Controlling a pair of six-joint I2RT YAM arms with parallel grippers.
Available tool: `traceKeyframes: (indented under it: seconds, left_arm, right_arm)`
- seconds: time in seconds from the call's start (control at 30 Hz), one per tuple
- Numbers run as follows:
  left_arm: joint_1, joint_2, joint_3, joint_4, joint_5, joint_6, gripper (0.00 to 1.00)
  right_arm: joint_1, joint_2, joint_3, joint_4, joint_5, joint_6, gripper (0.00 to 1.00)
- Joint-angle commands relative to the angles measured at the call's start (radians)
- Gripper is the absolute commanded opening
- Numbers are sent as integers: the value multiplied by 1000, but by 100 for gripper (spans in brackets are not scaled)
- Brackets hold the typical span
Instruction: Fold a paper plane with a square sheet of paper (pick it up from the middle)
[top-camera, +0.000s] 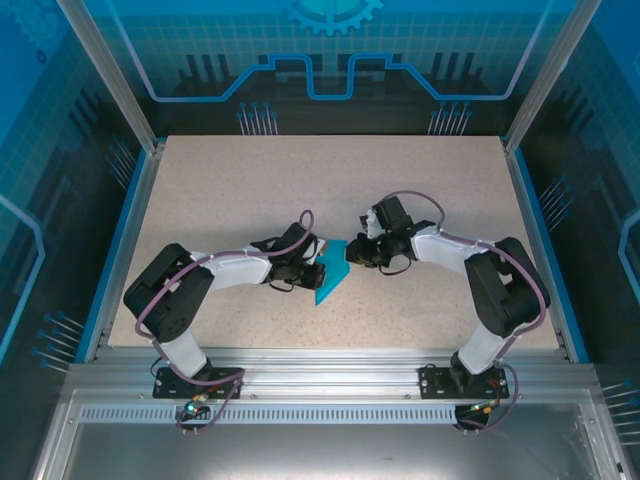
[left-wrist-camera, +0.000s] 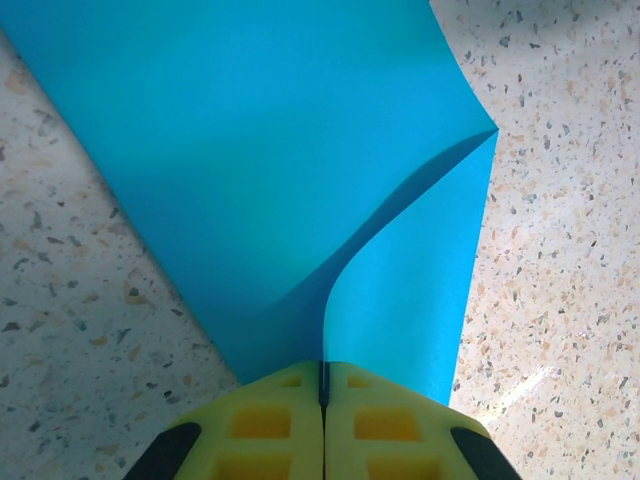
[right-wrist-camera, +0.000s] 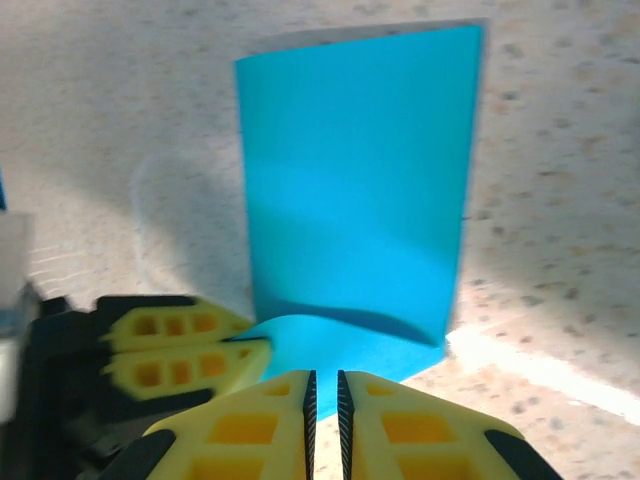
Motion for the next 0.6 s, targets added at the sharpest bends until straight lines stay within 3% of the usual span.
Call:
traceKeyframes:
  seconds: [0.0,0.2,0.57]
  left_arm:
    - [8,4,-7,-26,13,13,7]
    - [8,3,-4,-28,18,13,7]
    - [8,12,-8,-25,21,15,7]
  right_arm:
    - [63,9,-32,44,-20,54,16]
    - [118,86,-38,129,-11,123,15]
    - [113,185,-111,227,-16,145,14]
